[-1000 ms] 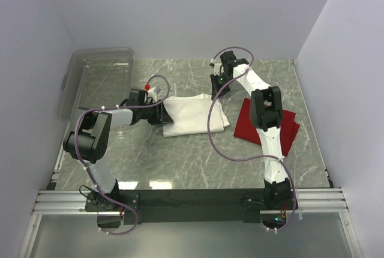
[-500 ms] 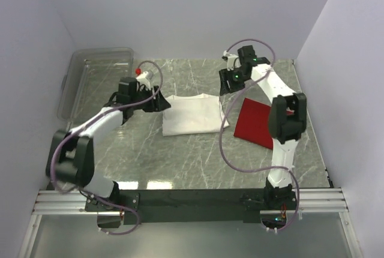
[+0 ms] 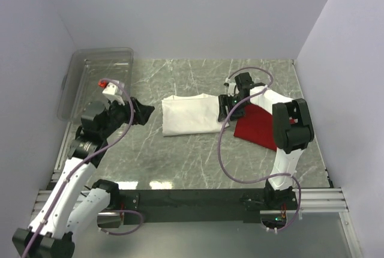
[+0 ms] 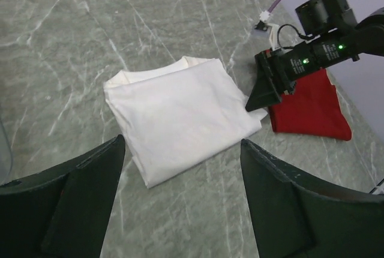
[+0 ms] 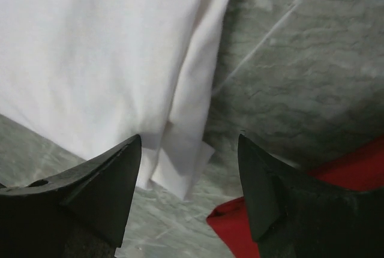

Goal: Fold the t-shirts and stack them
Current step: Neatly place the folded tshirt to the corner

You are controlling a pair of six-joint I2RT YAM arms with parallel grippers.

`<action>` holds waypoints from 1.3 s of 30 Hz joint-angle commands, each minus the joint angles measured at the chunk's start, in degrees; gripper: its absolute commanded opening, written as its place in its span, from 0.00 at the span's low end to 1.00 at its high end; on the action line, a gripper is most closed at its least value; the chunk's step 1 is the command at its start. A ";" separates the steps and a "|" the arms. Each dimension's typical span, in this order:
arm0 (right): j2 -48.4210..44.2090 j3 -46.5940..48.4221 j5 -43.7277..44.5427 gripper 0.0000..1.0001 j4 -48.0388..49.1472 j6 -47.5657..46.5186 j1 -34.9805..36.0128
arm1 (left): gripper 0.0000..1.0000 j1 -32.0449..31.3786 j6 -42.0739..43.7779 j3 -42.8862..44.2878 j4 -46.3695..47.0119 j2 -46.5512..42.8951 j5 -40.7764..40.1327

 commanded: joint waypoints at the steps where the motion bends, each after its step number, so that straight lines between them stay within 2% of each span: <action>1: -4.53 -3.52 3.34 0.72 9.12 5.46 2.27 | 0.83 0.29 0.93 -2.31 -5.15 -4.38 -2.80; 10: -0.13 -2.30 -2.11 0.73 8.60 9.85 3.68 | 0.84 0.37 2.69 -4.15 -8.05 -9.66 -3.15; 17: 1.45 -1.16 4.03 0.73 8.07 11.87 8.16 | 0.84 0.37 2.96 -5.47 -7.17 -9.75 -2.36; 21: 3.65 -0.63 4.21 0.72 7.80 12.05 9.92 | 0.84 0.37 2.78 -5.74 -7.00 -9.14 -1.92; 24: 5.75 0.51 5.09 0.65 7.02 11.88 9.75 | 0.84 0.37 2.69 -5.82 -7.00 -8.87 -1.92; 27: 7.25 1.39 0.53 0.35 6.31 10.83 7.82 | 0.84 0.37 2.69 -5.83 -7.09 -8.70 -2.09; 28: 7.78 1.83 -0.17 0.15 5.87 10.21 7.29 | 0.84 0.37 2.61 -5.91 -7.00 -8.70 -2.09; 30: 7.78 2.53 -3.58 0.00 4.82 8.89 5.36 | 0.84 0.37 2.69 -5.91 -7.00 -8.52 -1.92; 35: 4.54 5.52 -12.12 0.00 -0.53 0.28 2.98 | 0.84 0.37 2.52 -5.91 -7.09 -8.34 -1.65; 39: -0.82 8.07 -10.91 0.00 -3.00 -4.38 2.80 | 0.84 0.29 2.60 -5.91 -7.09 -8.61 -1.74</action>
